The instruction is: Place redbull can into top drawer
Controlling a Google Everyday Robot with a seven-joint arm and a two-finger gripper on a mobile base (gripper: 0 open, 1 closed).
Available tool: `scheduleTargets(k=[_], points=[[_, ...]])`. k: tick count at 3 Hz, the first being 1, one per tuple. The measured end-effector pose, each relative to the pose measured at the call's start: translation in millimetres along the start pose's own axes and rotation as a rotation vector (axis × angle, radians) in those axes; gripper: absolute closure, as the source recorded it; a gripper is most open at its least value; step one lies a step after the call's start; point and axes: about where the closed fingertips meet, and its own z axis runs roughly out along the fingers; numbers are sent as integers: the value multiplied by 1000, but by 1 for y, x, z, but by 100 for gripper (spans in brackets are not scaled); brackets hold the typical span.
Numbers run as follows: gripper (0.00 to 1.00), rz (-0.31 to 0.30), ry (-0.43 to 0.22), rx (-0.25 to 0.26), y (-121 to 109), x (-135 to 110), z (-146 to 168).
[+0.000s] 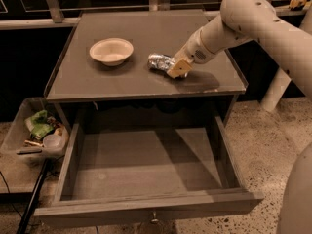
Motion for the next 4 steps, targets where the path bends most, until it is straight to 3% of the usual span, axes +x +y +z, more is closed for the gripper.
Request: scheduleTargets(k=[1,2,4], points=[[100,-4,1,-3,1,0,0],[100,2,-4,-3,16,10,-10],[100,9,-105,45,78,32,-79]])
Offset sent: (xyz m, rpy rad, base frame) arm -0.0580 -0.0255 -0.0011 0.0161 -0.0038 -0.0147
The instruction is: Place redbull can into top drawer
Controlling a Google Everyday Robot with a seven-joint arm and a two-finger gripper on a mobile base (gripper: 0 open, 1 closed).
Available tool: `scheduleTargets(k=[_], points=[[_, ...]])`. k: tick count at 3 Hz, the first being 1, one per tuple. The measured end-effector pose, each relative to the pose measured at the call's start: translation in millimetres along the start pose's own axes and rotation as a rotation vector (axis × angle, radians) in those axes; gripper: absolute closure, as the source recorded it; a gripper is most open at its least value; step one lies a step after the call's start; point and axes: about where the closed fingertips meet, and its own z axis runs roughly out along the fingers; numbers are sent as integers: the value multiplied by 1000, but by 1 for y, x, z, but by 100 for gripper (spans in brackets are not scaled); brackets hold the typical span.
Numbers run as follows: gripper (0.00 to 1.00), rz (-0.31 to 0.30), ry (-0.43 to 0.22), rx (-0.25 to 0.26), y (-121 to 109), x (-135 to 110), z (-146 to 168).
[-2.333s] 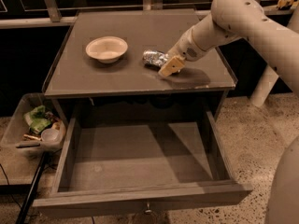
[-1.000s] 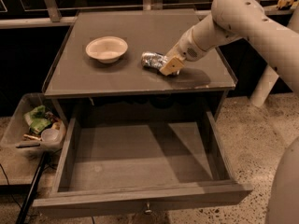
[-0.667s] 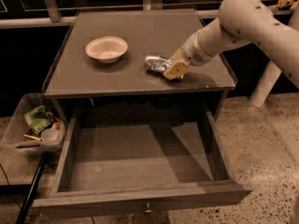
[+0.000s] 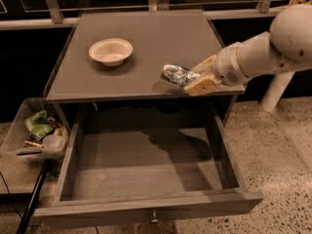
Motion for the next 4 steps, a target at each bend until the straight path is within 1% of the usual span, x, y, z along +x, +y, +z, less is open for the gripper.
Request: scheduleTargets(k=[1,2,3,4], points=[[100,-8,-18,41,26,8,-27],[100,-16,-9,62,51,18,-34],[100,-1,15,72,72,36,-19],[100,14,43,85,86,62,7]])
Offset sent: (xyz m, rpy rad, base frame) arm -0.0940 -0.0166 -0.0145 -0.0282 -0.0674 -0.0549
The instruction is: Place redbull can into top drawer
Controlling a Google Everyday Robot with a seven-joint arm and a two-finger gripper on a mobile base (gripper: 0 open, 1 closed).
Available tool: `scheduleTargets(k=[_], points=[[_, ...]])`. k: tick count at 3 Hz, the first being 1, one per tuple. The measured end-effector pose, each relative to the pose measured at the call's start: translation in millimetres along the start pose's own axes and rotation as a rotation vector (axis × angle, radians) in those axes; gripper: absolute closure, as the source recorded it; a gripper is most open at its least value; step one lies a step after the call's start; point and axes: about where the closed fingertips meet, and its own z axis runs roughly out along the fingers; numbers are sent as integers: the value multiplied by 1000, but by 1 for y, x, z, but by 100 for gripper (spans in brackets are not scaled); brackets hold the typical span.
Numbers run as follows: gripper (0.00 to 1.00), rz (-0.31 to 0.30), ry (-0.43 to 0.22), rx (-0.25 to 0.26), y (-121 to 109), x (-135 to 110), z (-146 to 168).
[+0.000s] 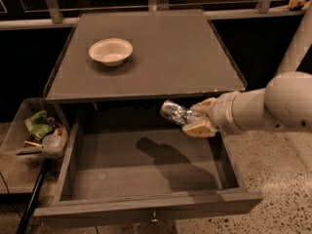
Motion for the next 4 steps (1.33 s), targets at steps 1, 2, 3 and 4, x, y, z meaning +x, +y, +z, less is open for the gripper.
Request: scheduleTargets(k=[1,2,3,4], points=[[100,10,23,-11,9,25,35],[100,10,23,-11,9,25,35],[100,18,26,-56,23,30,56],[100,37,27,-109,43,40,87]])
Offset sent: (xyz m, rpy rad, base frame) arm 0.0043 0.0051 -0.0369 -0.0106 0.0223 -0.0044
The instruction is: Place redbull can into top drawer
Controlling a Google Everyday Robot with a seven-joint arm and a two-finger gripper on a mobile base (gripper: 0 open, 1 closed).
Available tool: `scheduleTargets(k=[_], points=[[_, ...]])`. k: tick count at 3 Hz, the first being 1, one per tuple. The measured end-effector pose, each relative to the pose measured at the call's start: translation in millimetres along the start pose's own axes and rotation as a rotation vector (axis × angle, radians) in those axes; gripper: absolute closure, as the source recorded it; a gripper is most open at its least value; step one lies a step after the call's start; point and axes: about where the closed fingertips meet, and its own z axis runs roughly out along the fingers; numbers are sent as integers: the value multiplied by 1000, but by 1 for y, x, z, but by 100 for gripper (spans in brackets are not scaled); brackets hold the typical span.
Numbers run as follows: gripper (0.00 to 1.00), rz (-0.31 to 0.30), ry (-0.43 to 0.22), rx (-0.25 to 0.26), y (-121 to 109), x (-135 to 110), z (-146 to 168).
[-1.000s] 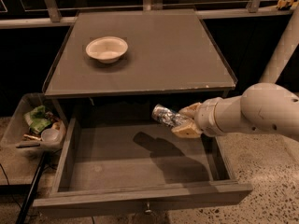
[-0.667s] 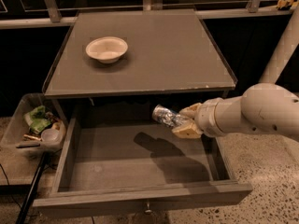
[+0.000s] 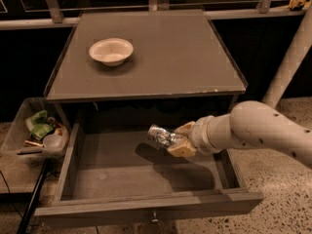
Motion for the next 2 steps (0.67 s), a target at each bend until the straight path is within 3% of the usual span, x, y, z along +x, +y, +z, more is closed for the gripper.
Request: scheduleTargets(k=[2], points=[[100,62,-7,-20,12,21,41]])
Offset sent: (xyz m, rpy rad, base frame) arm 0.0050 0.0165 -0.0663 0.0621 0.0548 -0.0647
